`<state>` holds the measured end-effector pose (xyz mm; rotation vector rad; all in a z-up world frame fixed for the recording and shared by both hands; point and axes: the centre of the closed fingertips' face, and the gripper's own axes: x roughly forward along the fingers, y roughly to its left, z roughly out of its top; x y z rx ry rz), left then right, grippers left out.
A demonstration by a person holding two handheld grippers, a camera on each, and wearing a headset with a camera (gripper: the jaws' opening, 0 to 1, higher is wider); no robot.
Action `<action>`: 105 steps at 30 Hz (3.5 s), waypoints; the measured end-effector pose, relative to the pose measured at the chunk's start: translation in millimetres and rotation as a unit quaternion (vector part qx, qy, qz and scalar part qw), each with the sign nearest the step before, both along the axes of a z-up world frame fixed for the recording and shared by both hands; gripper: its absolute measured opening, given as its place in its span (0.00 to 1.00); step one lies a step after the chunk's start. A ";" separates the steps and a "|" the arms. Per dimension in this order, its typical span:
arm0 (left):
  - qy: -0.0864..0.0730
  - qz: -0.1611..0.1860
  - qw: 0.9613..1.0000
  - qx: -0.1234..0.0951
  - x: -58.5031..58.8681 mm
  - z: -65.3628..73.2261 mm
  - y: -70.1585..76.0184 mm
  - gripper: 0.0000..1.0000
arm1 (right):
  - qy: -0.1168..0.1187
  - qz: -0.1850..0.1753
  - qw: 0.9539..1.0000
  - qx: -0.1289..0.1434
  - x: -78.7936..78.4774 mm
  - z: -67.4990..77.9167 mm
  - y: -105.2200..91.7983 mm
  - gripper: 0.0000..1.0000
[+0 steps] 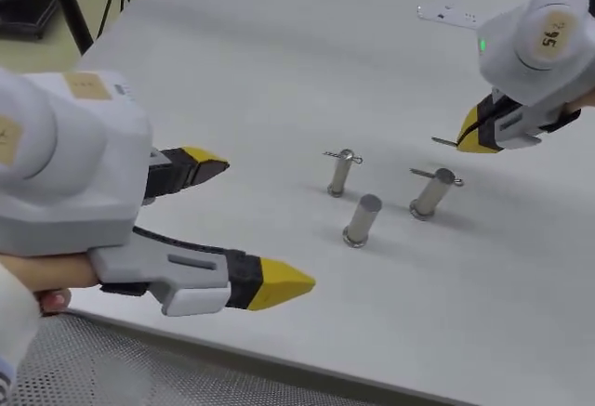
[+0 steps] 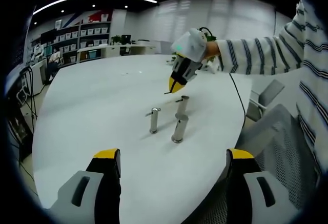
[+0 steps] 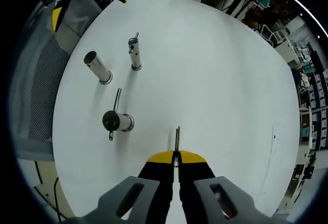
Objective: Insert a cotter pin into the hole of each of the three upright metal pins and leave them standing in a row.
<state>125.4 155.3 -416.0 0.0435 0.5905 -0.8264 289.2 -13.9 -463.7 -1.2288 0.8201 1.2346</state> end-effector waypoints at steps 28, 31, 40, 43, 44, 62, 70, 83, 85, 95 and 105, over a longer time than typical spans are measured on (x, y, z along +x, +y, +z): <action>-0.003 0.002 0.999 -0.033 25.3 17.4 -18.9 0.75 | -0.095 0.018 0.991 0.096 -18.1 63.1 18.4 0.00; -0.003 -0.001 0.999 -0.038 28.6 19.7 -22.8 0.73 | -0.099 0.018 0.990 0.102 -21.4 65.7 20.5 0.00; -0.004 0.001 0.998 -0.055 40.7 25.4 -28.8 0.66 | -0.104 0.024 0.987 0.122 -44.5 68.3 31.1 0.00; -0.002 0.003 0.998 -0.061 45.3 26.1 -31.2 0.66 | -0.121 0.034 0.985 0.122 -49.3 69.2 34.0 0.00; -0.001 0.003 0.998 -0.063 46.3 26.2 -32.2 0.66 | -0.123 0.035 0.984 0.123 -50.7 69.1 34.4 0.00; 0.009 -0.012 0.994 -0.107 62.4 35.5 -60.9 0.50 | -0.152 0.054 0.975 0.152 -80.5 82.9 55.0 0.00; 0.020 -0.011 0.989 -0.143 67.4 41.7 -70.2 0.38 | -0.167 0.054 0.971 0.164 -87.7 87.4 62.1 0.00; 0.041 -0.023 0.983 -0.179 65.5 47.4 -84.8 0.16 | -0.174 0.065 0.968 0.170 -98.4 87.9 72.4 0.00; 0.040 -0.022 0.983 -0.178 65.8 47.2 -85.0 0.15 | -0.174 0.067 0.968 0.170 -99.5 88.3 73.3 0.00; 0.045 -0.024 0.981 -0.186 64.6 47.7 -87.7 0.08 | -0.179 0.071 0.966 0.170 -100.1 90.6 75.6 0.00; 0.049 -0.026 0.981 -0.188 62.3 47.7 -90.2 0.03 | -0.178 0.075 0.967 0.167 -101.9 88.8 77.1 0.00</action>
